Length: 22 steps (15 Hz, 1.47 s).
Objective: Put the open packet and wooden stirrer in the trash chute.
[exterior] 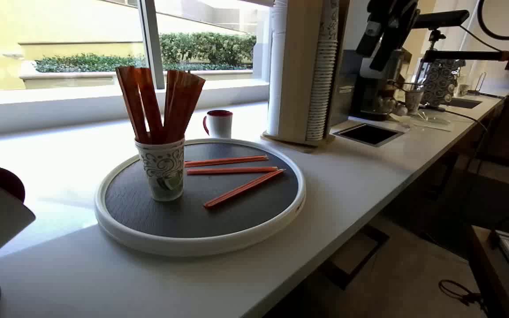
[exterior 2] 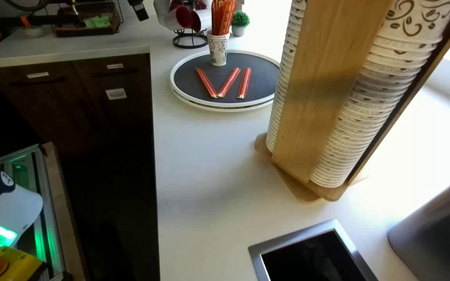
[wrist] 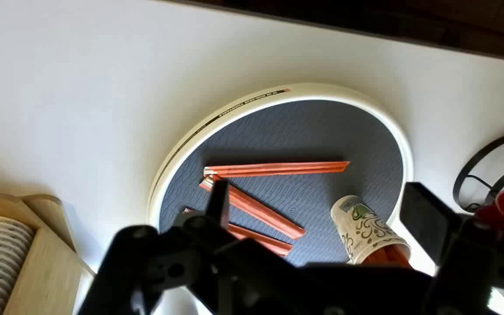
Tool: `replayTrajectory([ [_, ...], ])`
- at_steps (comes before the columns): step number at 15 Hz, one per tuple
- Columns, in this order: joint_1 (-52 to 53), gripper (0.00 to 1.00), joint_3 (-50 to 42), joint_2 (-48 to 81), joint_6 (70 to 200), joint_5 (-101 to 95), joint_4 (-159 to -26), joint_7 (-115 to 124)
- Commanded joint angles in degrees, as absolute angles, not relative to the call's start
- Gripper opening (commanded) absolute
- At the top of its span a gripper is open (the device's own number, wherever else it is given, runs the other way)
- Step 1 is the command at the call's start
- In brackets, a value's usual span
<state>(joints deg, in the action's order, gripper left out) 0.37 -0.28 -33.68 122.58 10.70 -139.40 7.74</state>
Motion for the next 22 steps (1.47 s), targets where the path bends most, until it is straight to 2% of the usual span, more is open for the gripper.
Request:
replayTrajectory([
  [1, 0.1, 1.0, -0.07, -33.65, 122.44, 10.85, -139.29, 7.61],
  [11, -0.02, 1.0, -0.18, -31.33, 122.37, 9.92, -136.51, 6.63],
  [22, 2.23, 1.0, 0.7, -7.39, 118.61, -1.64, -102.75, -13.15],
])
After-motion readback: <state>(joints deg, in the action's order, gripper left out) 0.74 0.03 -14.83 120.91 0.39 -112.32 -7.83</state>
